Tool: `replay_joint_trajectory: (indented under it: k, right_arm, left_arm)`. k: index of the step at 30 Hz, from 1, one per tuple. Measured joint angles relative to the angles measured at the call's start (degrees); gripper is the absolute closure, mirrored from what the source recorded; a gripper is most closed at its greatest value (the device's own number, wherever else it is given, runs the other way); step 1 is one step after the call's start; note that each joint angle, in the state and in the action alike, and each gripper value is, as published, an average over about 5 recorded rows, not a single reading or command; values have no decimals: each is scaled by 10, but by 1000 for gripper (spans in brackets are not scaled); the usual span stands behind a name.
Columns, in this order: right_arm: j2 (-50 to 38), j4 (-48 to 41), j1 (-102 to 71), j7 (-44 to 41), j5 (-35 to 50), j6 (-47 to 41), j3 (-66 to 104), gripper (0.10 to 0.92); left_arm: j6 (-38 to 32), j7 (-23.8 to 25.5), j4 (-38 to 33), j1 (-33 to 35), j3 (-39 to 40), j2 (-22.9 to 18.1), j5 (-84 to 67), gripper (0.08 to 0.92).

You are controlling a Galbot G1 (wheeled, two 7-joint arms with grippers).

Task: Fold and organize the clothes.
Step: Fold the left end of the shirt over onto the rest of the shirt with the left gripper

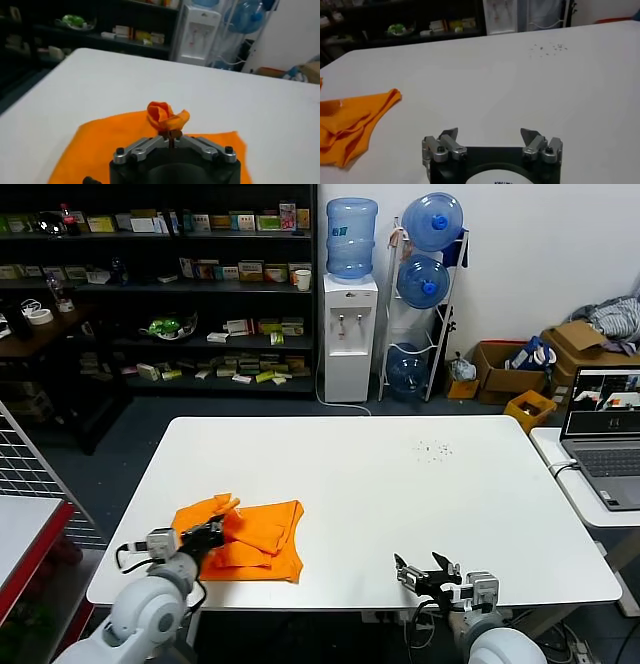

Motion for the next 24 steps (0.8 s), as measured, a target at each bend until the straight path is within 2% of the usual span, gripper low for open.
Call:
replay_joint_trajectory:
  k: [7,14,17,24]
  right_arm:
    - [-1,-7,4,0,0,0,-3,203]
    - [-1,-13,12,2,1,-2,-10,203]
    - [-1,-15,14,2,1,-2,-12,203]
    - [-2,-16,14,3,1,-3,-13,203]
  left_arm:
    - [8,-19,6,-43,46,-45,5,894]
    - [17,-35,4,-59,71,-67,8,891]
    - [22,-37,1,-60,74,-70,10,849]
    - [36,-37,-10,-56,73,-68,3,648]
